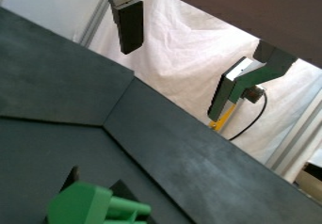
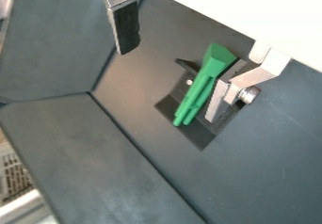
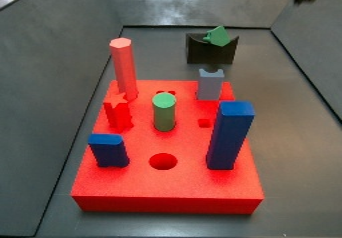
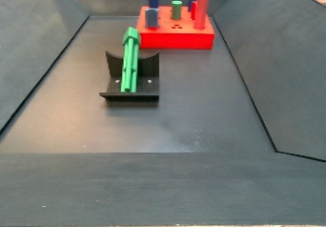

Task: Pick up the 3 prong object. Move up. Rotate the 3 prong object. Place the 3 prong object on the fixture. Regrasp the 3 prong object. Move to above the board. Insert the 3 prong object.
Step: Regrasp the 3 prong object.

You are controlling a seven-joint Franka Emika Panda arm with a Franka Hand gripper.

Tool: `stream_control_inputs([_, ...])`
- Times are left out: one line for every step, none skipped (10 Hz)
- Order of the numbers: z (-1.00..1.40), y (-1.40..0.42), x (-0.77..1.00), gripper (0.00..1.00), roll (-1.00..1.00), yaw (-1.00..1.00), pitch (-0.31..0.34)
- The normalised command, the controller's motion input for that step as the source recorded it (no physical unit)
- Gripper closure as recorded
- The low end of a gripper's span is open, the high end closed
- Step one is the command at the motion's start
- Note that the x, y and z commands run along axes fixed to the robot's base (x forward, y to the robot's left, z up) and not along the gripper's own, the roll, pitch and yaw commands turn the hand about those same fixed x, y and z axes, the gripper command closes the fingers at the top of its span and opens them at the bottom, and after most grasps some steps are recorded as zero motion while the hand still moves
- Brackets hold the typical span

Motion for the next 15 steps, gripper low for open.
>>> stream_control_inputs([-1.00, 0.03, 0.05, 0.00, 0.09, 0.17, -0.071])
stream_control_inputs([-1.00, 0.03, 0.06, 0.00, 0.09, 0.12, -0.107])
stream_control_inputs([-1.00, 0.03, 0.07, 0.00, 0.09, 0.10, -0.118])
stream_control_inputs([-1.00, 0.03, 0.07, 0.00, 0.08, 0.05, -0.122])
stream_control_inputs([-1.00, 0.02, 0.08, 0.00, 0.08, 0.02, -0.122])
stream_control_inputs([-1.00, 0.02, 0.09, 0.00, 0.07, -0.01, -0.103])
stream_control_inputs([-1.00, 0.02, 0.09, 0.00, 0.07, -0.03, -0.095])
stream_control_inputs([-1.00, 0.02, 0.10, 0.00, 0.07, -0.04, -0.068])
stream_control_inputs([-1.00, 0.01, 0.10, 0.00, 0.07, -0.05, -0.045])
stream_control_inputs([-0.85, 0.01, 0.10, 0.00, 0.07, -0.04, -0.013])
stream_control_inputs([-0.75, 0.00, 0.10, 0.00, 0.07, -0.04, 0.002])
stream_control_inputs([-0.55, 0.00, 0.09, 0.00, 0.07, -0.02, 0.030])
stream_control_inputs([-0.40, -0.01, 0.09, 0.00, 0.07, -0.01, 0.043])
stream_control_inputs([-0.27, -0.01, 0.09, 0.00, 0.07, 0.01, 0.054])
stream_control_inputs([-0.17, 0.03, 0.09, 0.00, 0.08, 0.02, 0.063])
